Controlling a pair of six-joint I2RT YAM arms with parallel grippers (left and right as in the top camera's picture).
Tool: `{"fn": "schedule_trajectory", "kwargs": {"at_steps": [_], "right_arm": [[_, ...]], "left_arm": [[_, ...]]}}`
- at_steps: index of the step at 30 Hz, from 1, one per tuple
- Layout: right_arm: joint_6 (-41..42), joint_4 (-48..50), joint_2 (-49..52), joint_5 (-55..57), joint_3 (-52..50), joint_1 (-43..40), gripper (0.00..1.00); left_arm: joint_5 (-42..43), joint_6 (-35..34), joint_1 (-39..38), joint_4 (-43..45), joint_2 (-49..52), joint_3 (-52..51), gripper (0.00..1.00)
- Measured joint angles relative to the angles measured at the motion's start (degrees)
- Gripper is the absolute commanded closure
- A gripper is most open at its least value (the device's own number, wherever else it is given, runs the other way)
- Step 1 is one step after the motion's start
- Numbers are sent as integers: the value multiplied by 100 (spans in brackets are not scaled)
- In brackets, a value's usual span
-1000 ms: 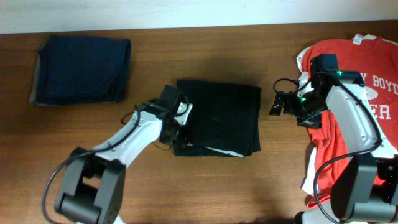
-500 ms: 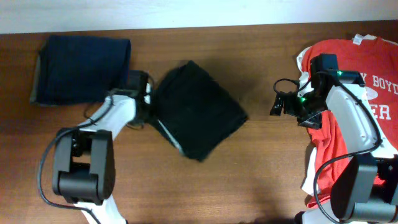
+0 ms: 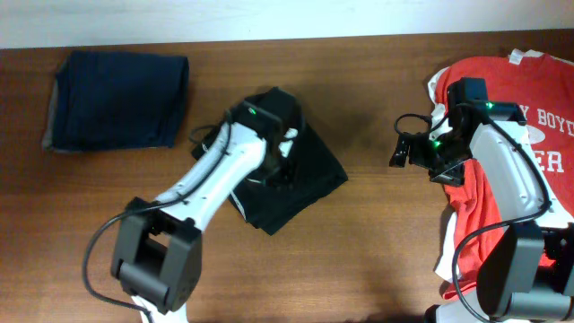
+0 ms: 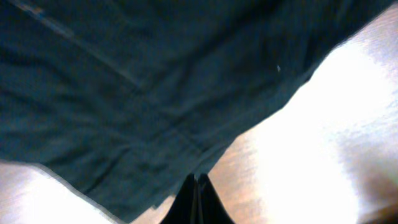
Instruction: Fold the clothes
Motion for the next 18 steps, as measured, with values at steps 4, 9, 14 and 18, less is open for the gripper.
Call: {"fn": "schedule_trajectory", "kwargs": {"at_steps": [4, 9, 14, 18], "right_arm": [[0, 2, 0, -2, 0, 0, 2], [2, -2, 0, 0, 0, 0, 2], [2, -2, 0, -2, 0, 0, 2], [2, -2, 0, 0, 0, 0, 2]], "left_arm": [[-98, -175, -505, 404, 11, -778, 100], [-713, -1255, -55, 472, 4, -807, 99], [-739, -1668, 944, 1150, -391, -817, 1], [-693, -2059, 1305, 1631, -396, -870, 1]]}}
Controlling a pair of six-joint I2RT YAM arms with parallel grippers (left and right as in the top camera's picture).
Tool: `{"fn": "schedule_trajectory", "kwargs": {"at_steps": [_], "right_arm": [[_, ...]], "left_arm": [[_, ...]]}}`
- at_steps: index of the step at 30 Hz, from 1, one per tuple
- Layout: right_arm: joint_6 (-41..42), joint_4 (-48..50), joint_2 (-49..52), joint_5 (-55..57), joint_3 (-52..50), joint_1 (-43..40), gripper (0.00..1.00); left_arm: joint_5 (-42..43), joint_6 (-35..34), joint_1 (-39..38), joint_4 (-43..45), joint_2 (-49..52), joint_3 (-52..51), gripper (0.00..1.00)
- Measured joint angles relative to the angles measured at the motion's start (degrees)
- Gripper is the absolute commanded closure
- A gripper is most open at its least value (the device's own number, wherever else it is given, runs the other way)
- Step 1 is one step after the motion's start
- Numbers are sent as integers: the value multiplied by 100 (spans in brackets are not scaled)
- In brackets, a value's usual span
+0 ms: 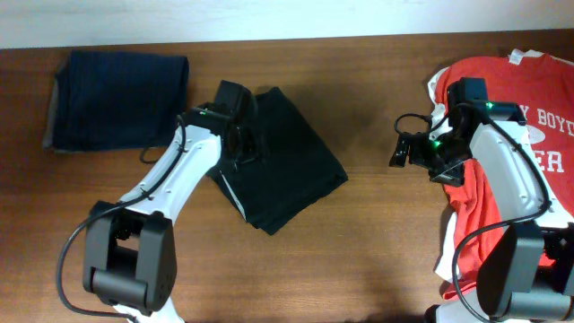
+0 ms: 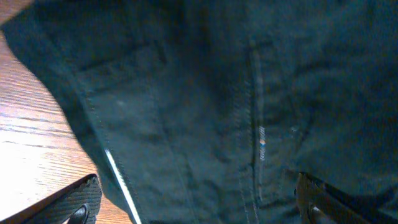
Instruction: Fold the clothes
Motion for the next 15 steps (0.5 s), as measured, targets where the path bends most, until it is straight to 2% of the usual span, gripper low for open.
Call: {"fn": "schedule_trajectory", "kwargs": {"at_steps": [3, 9, 13, 15], "right_arm": [[0, 2, 0, -2, 0, 0, 2], [2, -2, 0, -2, 0, 0, 2], [0, 4, 0, -2, 0, 0, 2], [0, 4, 0, -2, 0, 0, 2]], "left_arm": [[2, -415, 188, 308, 0, -380, 1], [-9, -739, 367, 785, 0, -1233, 1], [-52, -925, 404, 1672, -76, -1744, 7], [-116, -992, 409, 2116, -221, -2028, 34]]}}
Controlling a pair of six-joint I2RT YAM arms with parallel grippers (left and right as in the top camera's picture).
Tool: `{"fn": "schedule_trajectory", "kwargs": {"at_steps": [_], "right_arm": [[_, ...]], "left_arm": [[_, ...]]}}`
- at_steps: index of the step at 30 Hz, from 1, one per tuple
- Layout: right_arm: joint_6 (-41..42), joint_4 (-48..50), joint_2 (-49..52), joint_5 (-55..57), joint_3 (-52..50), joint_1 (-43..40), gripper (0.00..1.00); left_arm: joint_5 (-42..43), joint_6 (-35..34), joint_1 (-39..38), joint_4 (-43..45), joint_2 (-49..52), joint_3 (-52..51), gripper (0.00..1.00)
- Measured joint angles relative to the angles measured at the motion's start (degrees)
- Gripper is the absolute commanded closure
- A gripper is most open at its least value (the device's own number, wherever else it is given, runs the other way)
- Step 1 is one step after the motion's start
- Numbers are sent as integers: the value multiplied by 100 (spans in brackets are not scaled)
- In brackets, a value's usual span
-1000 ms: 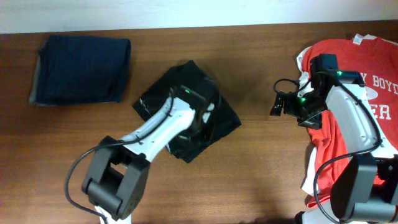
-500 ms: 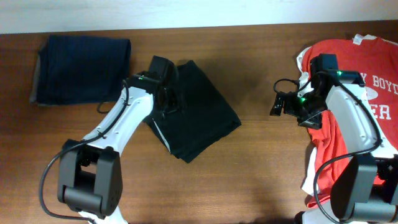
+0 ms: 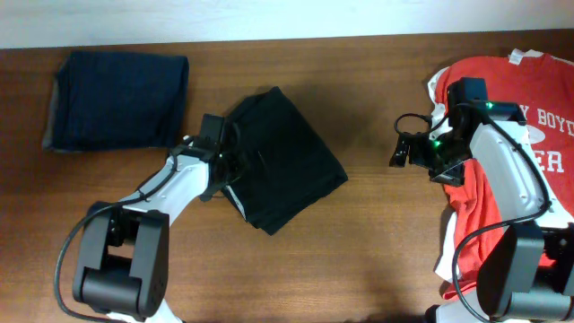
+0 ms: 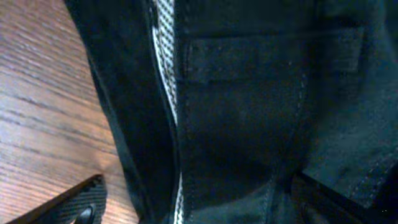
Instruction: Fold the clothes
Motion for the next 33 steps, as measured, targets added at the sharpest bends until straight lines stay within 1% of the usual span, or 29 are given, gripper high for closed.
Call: {"fn": "schedule_trajectory", "kwargs": {"at_steps": [1, 3, 4, 5, 6, 7, 8, 11, 14, 18, 20, 22, 24, 27, 30, 32, 33], "right_arm": [[-2, -2, 0, 2, 0, 0, 2], [2, -4, 0, 0, 0, 0, 2], [0, -4, 0, 0, 0, 0, 2], [2, -4, 0, 2, 0, 0, 2], [-2, -4, 0, 2, 0, 0, 2], [0, -2, 0, 2, 0, 0, 2], [-2, -2, 0, 2, 0, 0, 2], [-2, -2, 0, 0, 0, 0, 2], [-2, -2, 0, 0, 0, 0, 2], [-2, -2, 0, 0, 0, 0, 2], [-2, -4, 0, 0, 0, 0, 2], [-2, -4, 0, 2, 0, 0, 2], [0, 0, 0, 0, 0, 0, 2], [0, -9, 0, 0, 0, 0, 2], [0, -2, 0, 0, 0, 0, 2], [0, -4, 0, 2, 0, 0, 2], [0, -2, 0, 0, 0, 0, 2]], "left_arm": [[-22, -20, 2, 168, -42, -105, 44], [-20, -79, 4, 273, -57, -192, 53], [-9, -79, 4, 280, -57, -203, 64], [9, -92, 7, 293, -57, -212, 73], [26, -111, 4, 295, -57, -219, 77], [50, -120, 7, 306, -55, -229, 90], [79, -118, 4, 363, -55, -238, 99], [98, 55, 0, 592, -57, -262, 99], [79, 586, 7, 1073, -46, -293, 99], [-173, 2312, 4, 2511, -46, 94, 99], [-450, 2833, 4, 3287, -48, 170, 99], [-925, 3064, 7, 4081, -46, 175, 99], [-1272, 3292, 52, 4684, -46, 173, 99], [-1523, 3803, 354, 5766, -46, 170, 99], [-1556, 3974, 857, 6024, -46, 170, 99], [-1513, 4022, 1491, 6050, -46, 179, 99], [-1491, 3919, 1742, 6057, -46, 186, 99]]}}
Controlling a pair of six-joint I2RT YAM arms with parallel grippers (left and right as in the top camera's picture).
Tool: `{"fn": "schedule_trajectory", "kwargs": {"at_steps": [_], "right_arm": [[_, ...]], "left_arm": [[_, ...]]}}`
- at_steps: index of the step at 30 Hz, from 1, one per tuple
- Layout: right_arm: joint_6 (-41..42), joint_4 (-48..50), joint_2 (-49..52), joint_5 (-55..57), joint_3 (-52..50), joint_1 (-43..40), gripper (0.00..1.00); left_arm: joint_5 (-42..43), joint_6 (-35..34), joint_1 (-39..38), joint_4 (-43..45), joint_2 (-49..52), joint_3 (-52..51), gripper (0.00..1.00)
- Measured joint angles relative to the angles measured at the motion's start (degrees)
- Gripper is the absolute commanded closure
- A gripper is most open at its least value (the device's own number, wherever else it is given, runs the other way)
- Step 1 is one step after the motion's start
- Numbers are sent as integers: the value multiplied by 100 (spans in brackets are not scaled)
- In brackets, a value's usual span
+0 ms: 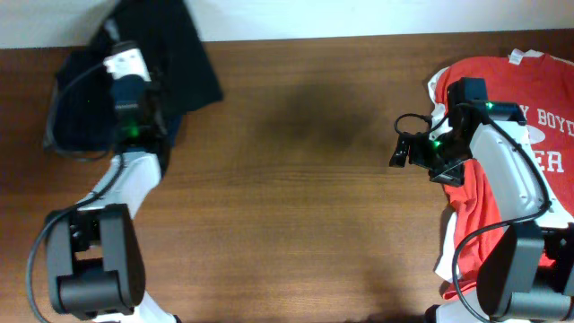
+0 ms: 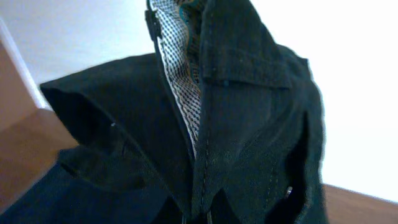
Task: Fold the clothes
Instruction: 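Carry the black trousers left and lay them on the blue jeans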
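Observation:
A folded black garment point(image 1: 179, 49) with a checked lining point(image 2: 177, 81) is lifted off the table at the far left. My left gripper point(image 1: 142, 56) is shut on it, the fingertips point(image 2: 186, 219) pinching its lower edge in the left wrist view. It hangs over the right part of a folded navy garment point(image 1: 85, 112) lying at the back left. A red printed T-shirt point(image 1: 502, 108) lies crumpled at the right edge. My right gripper point(image 1: 400, 151) hovers just left of it, and its jaws are too small to read.
A white wall point(image 2: 348, 74) runs along the table's far edge right behind the lifted garment. The brown wooden table point(image 1: 305, 206) stretches between the two arms. White cloth point(image 1: 446, 256) shows under the red shirt near the right arm's base.
My left gripper was open at the black garment's left edge in the table's middle. Now it is shut on the garment, which is raised at the far left over the navy one. The right arm is unchanged.
The left gripper was shut above the black garment in the table's middle. Then it stood open at the garment's upper left corner, then at its left edge. Now it holds the garment up over the navy pile. The right arm stayed by the red shirt throughout.

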Motion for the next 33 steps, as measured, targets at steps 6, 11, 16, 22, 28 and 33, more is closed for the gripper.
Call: {"fn": "schedule_trajectory", "kwargs": {"at_steps": [6, 11, 16, 22, 28, 33], "right_arm": [[2, 0, 0, 0, 0, 0, 2], [0, -2, 0, 2, 0, 0, 2], [2, -7, 0, 0, 0, 0, 2], [0, 0, 0, 2, 0, 0, 2], [-4, 11, 0, 2, 0, 0, 2], [-4, 0, 0, 0, 0, 0, 2]], "left_arm": [[83, -1659, 1174, -608, 70, 74, 100], [42, -2903, 1425, -732, 787, 92, 99], [-90, -3501, 1445, -173, 1067, 96, 99], [-269, -3091, 1445, -664, 1067, 151, 28], [-229, -1547, 1445, -811, 706, 173, 1], [715, -422, 1458, -2538, -1961, 470, 5]]}}
